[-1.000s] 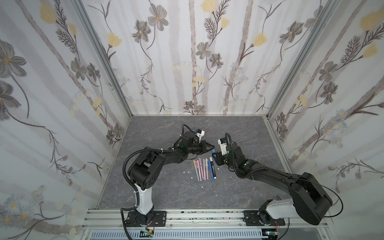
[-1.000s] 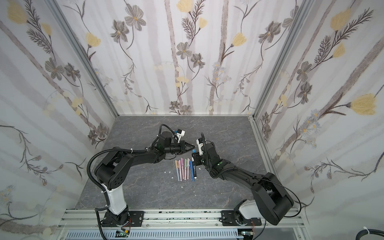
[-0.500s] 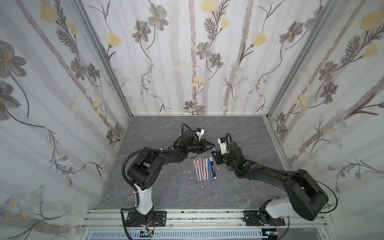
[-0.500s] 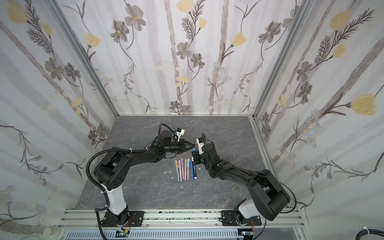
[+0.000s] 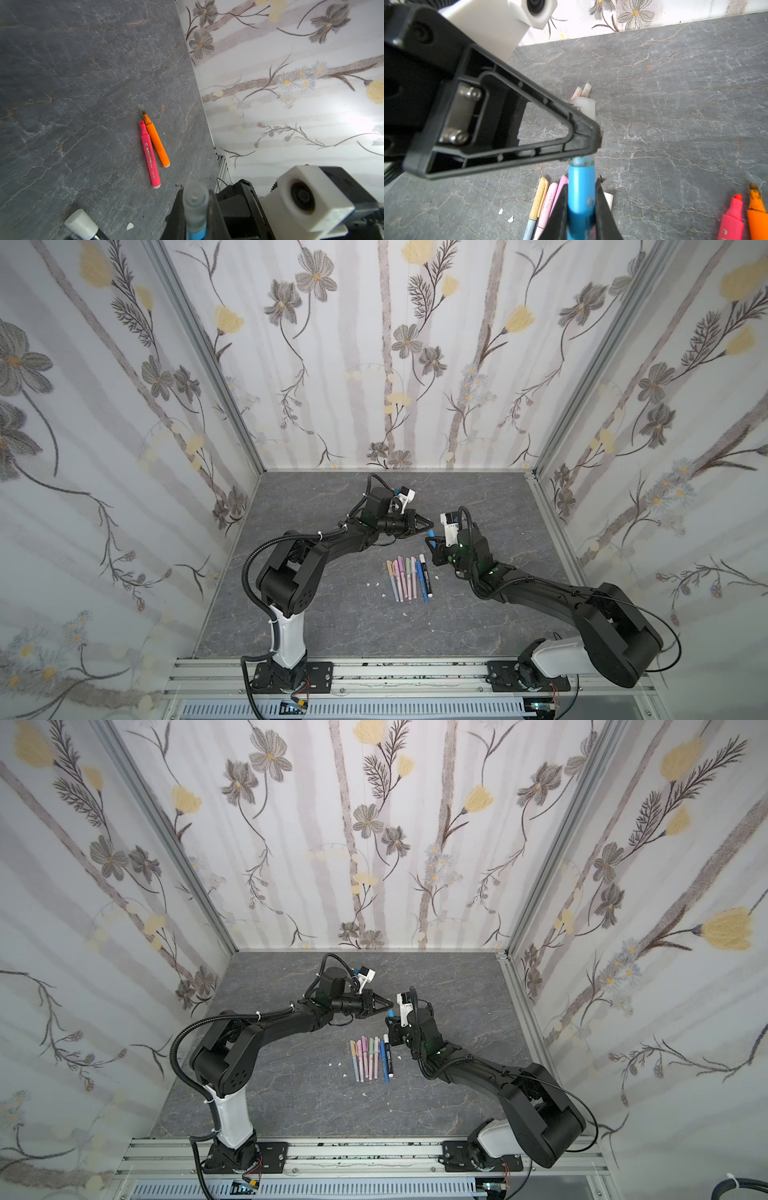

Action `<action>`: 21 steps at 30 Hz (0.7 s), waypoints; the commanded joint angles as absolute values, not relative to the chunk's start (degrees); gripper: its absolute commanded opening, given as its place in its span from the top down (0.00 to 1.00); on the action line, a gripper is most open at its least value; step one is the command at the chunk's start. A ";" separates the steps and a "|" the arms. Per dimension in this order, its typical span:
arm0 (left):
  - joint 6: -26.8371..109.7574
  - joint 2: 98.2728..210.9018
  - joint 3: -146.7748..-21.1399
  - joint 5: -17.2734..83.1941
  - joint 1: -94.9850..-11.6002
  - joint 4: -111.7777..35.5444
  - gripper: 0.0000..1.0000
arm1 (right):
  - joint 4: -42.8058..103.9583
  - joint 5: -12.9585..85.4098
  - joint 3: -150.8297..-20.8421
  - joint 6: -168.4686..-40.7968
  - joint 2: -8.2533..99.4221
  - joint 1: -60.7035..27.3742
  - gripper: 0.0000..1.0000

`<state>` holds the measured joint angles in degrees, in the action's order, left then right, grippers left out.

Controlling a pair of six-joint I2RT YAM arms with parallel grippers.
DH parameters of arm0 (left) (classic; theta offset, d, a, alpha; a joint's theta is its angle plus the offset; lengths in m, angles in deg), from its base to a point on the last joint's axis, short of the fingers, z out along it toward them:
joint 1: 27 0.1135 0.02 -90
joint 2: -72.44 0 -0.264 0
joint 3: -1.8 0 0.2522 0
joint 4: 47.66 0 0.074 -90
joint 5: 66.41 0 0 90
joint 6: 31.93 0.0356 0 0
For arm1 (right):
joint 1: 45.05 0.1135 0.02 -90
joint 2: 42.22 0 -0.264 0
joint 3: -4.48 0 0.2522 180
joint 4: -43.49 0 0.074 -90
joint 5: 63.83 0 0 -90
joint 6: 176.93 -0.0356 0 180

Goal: Open the pen caps
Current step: 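Pull the cap away with the left gripper while the right holds the blue marker, then lower the blue marker with the right gripper while the left drops the cap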

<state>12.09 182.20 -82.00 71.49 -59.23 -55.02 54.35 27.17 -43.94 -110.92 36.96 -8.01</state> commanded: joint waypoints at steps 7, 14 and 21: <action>17.01 184.84 -88.04 59.75 -55.59 -52.45 1.00 | 49.06 29.64 -38.87 -112.76 31.73 -6.22 1.00; 21.14 182.95 -87.57 58.48 -51.08 -46.97 1.00 | 44.70 23.90 -38.82 -114.44 32.87 -6.02 1.00; 29.70 178.28 -82.01 53.06 -43.41 -37.66 1.00 | 33.29 13.49 -48.29 -115.89 43.39 -6.43 1.00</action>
<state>24.26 179.86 -83.42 56.10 -45.20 -42.63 38.76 19.39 -45.51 -114.53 40.46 -6.26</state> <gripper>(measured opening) 0.098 0.152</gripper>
